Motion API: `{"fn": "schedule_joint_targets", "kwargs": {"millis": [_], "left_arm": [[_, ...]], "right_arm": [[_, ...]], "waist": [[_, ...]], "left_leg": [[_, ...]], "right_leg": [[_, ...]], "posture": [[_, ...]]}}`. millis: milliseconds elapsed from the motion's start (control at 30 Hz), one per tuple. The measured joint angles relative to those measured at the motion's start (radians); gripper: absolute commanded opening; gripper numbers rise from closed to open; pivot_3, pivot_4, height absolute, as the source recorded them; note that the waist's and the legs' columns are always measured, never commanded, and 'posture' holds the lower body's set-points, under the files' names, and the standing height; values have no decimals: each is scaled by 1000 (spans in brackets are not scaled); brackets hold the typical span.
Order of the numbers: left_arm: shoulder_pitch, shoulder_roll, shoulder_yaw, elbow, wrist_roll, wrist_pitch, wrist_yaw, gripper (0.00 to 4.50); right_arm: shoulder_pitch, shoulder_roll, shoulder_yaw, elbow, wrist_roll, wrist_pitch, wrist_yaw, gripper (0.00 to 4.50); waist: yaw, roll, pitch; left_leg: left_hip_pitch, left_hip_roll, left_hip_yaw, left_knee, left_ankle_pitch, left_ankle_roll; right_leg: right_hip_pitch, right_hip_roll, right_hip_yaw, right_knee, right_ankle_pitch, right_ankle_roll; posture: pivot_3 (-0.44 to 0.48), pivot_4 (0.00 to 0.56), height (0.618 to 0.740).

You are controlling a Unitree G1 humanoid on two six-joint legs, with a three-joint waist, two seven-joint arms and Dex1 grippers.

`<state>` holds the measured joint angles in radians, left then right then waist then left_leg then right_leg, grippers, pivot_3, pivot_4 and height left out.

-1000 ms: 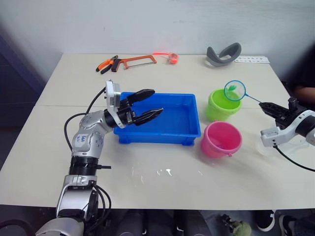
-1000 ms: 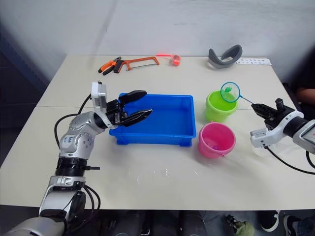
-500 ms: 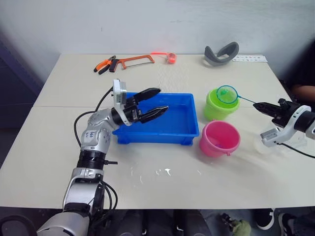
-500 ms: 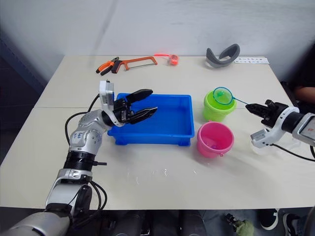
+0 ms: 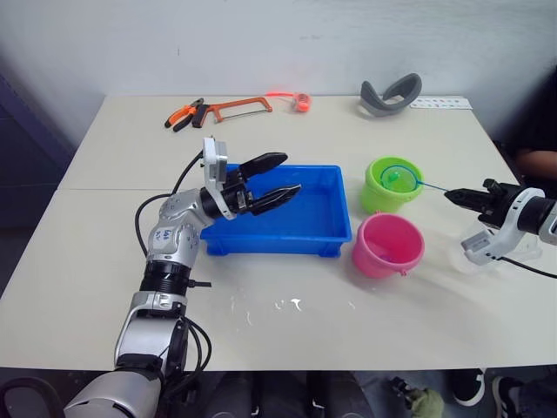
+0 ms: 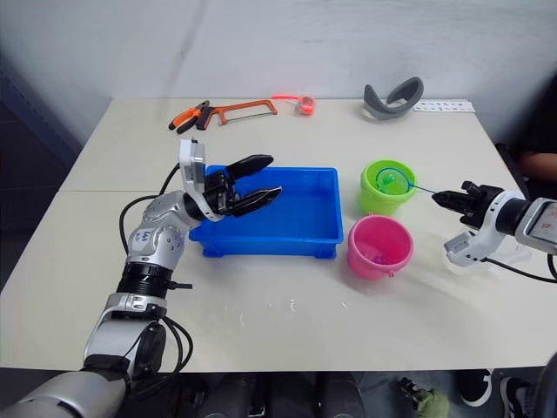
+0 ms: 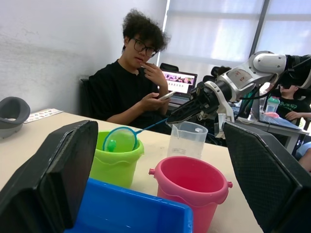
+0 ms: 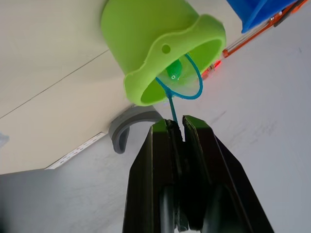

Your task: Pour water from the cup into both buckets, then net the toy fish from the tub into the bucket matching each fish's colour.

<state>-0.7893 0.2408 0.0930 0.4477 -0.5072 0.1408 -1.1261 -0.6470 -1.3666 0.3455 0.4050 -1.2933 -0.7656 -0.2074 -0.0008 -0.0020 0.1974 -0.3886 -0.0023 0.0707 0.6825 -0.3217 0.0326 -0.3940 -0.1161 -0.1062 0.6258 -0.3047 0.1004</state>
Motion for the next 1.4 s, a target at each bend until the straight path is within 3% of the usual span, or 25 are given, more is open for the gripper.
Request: {"fn": "schedule_joint_targets", "kwargs": {"millis": [633,833,1267,1400], "left_arm": [[9,-9,5,-1,0,-10,12,4442],[9,-10,6,0,0,-13,12,4442],[9,-19,8,2,1,-22,23,4442],[11,-22,12,3,1,-27,25,4442]], "right_arm": [[71,-28,-119,-62,111,101,10,0],[108,-19,-86,-76,98,115,8,0],[47,-17,-108,-86,98,141,-28,0],[135,-17,-102,-86,102,133,-70,0]], "waist": [[-1,2,0],[3,2,0],[1,2,0],[6,3,1]], "left_leg": [[0,1,0,0,0,0],[0,0,0,0,0,0],[0,0,0,0,0,0],[-1,-1,0,0,0,0]], "right_leg": [[0,1,0,0,0,0],[0,0,0,0,0,0],[0,0,0,0,0,0],[-1,-1,0,0,0,0]], "posture": [[0,150,740],[0,150,740],[0,150,740],[0,150,740]]}}
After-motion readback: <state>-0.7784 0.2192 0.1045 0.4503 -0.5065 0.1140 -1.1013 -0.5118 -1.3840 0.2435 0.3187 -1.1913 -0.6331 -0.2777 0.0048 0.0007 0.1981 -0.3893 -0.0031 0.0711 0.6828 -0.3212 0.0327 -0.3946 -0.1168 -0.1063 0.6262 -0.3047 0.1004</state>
